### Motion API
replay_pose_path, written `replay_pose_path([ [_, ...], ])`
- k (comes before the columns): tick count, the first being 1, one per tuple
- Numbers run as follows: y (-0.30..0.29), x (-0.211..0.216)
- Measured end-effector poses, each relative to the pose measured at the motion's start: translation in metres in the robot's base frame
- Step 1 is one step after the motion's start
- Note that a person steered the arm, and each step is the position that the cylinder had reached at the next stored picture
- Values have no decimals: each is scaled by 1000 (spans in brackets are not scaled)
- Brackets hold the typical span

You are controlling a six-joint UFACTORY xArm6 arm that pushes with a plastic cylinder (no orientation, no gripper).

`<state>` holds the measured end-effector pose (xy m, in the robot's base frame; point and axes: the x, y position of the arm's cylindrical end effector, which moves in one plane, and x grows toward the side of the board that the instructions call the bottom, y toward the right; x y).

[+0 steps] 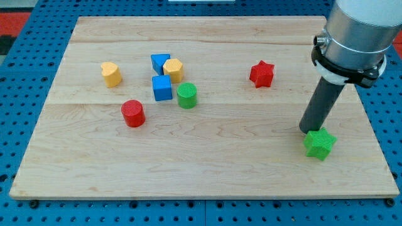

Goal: Move the red star into the top side of the green star

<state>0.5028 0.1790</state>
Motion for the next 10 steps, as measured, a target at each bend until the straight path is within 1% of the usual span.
replay_pose_path([
  [1, -36, -38],
  [2, -45, -77],
  [3, -10, -78],
  [4, -4, -134],
  [5, -42, -189],
  [6, -121, -178],
  [7, -67, -145],
  [8, -19, -135],
  [10, -17, -69],
])
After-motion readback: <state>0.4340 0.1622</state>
